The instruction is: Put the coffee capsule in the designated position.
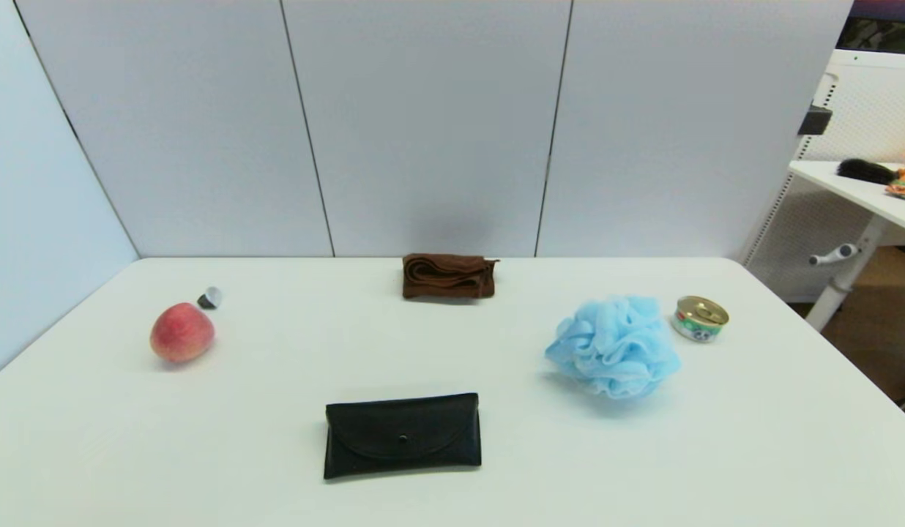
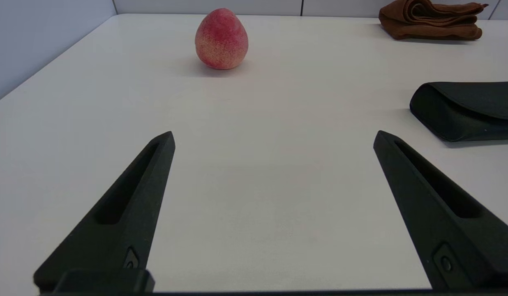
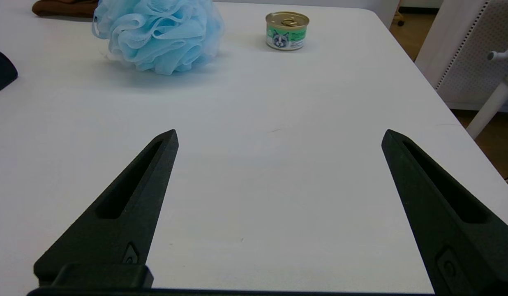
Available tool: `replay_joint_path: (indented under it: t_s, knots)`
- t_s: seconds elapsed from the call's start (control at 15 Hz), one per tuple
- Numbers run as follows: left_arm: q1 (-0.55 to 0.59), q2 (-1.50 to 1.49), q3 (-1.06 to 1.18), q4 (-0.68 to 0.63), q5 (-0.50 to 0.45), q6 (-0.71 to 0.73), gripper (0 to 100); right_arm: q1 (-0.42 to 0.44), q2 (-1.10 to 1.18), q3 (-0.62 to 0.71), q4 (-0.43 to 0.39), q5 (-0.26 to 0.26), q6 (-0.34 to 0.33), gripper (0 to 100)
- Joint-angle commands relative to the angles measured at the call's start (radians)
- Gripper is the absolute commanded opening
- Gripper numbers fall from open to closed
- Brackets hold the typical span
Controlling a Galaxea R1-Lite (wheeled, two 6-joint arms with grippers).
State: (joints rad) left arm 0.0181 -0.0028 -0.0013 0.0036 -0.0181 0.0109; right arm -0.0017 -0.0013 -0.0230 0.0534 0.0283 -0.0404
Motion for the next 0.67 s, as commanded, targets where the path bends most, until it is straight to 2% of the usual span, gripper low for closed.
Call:
replay_joint_path:
  t_s: [0.07,0.2,0.67]
  knots:
    - [0.000,0.000,0.000,-0.001,0.000,0.000,100,0.000,0.001,0.000,0.000,-0.001,0.001,100]
    - [0.000,0.000,0.000,0.001,0.000,0.000,100,0.000,0.001,-0.005,0.013,-0.019,0.001,100]
    - [0.000,0.000,0.000,0.001,0.000,0.000,100,0.000,0.001,0.000,-0.001,-0.024,0.028,100]
